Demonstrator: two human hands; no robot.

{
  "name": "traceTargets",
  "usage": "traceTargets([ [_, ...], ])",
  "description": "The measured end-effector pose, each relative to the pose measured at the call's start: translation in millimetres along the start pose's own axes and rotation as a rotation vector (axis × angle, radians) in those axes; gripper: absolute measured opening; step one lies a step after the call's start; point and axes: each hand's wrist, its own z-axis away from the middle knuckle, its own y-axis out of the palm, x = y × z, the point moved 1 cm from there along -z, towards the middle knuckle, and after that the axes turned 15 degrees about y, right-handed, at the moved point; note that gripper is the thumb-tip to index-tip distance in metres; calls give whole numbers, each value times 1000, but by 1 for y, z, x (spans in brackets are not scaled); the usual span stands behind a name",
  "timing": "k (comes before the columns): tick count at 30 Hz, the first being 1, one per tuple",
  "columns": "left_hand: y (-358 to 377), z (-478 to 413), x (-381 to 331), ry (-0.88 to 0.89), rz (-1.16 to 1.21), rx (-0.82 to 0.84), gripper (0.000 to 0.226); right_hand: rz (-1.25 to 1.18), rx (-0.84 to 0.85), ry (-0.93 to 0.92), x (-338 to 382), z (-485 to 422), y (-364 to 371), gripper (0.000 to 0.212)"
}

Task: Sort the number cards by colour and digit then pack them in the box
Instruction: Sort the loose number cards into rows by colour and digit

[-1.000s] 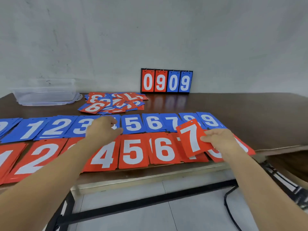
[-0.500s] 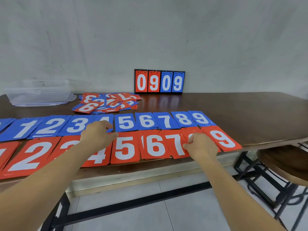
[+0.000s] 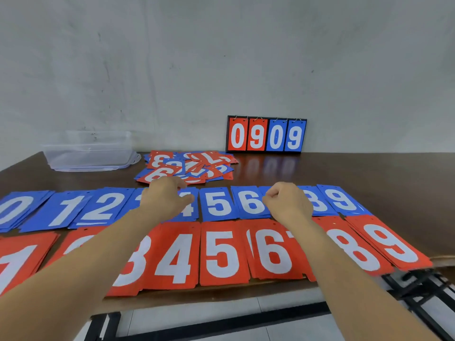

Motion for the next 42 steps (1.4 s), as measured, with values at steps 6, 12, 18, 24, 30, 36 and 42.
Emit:
traceTargets([
  [6,-21,-40,62,-112,-22,29,40,38,92,-40,57,-39,31,15],
  [12,-27,-67,129,-256,-20,18,44,53,146,-24,96,-75,67,17],
  [18,-14,-89,154,-276,-5,18,48,47,212,-56,138,-99,106,18],
  [24,-11,-102,171,-302,17,15,49,-29,244,-128,196,-109,144,23],
  [30,-12,-100,181,-320,40,-1,48,5,427,-183,248,-103,182,107],
  [36,-9,-94,182,-311,26,5,48,111,449,-118,262,-103,211,115],
  [42,-11,-95,179,-309,18,8,47,4,335,-98,263,-112,216,96],
])
